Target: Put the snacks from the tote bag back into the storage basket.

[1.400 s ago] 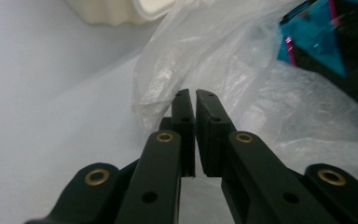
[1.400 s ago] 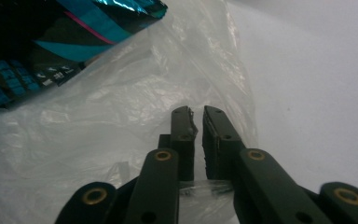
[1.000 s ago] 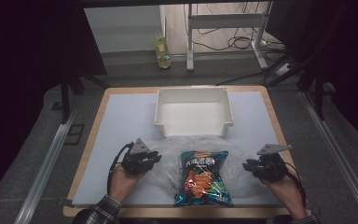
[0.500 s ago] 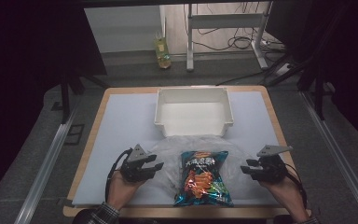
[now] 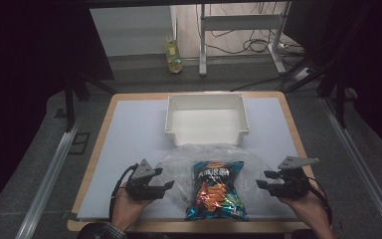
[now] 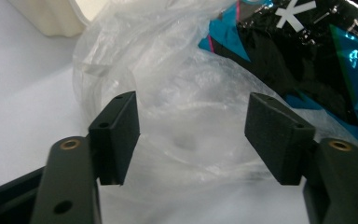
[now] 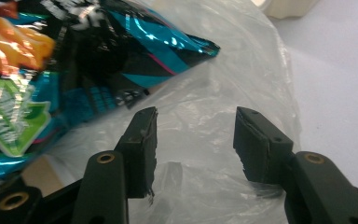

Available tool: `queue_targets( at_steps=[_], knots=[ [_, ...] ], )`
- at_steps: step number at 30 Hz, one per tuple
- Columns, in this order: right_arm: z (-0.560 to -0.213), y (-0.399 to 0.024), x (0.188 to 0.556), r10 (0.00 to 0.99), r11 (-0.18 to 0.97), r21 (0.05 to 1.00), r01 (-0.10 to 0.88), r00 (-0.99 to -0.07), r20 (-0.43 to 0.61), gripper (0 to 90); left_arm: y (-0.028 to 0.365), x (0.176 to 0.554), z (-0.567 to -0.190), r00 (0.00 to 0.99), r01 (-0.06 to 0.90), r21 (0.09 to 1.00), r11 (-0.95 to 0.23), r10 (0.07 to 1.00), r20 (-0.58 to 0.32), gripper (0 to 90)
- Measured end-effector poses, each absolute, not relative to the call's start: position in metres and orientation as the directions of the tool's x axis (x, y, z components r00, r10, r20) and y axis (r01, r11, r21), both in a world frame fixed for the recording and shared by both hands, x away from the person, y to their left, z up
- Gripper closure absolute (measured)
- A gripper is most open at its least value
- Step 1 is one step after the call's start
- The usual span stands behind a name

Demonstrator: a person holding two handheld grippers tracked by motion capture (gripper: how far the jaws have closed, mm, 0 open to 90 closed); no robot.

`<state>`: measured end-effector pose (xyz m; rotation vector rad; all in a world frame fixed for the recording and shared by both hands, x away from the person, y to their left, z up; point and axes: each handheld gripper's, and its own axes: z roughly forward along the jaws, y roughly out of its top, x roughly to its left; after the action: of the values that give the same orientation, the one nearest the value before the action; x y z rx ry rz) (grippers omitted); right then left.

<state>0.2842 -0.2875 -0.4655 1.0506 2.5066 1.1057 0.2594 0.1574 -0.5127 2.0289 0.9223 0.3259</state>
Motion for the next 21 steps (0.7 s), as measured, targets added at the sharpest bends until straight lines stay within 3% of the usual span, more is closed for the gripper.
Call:
queue_targets(
  at_steps=[8,21],
  knots=[
    [-0.453,-0.283,0.271,0.665,0.479,0.705,0.524,-0.74,0.098,44.8,0.159,0.255,-0.515,0.696,0.481,0.807,-0.342,0.709,-0.114,22.5],
    [-0.447,-0.261,0.275,0.614,0.505,0.704,0.498,-0.781,0.112,36.2,0.154,0.255,-0.516,0.711,0.47,0.801,-0.371,0.696,-0.095,20.5]
  ],
)
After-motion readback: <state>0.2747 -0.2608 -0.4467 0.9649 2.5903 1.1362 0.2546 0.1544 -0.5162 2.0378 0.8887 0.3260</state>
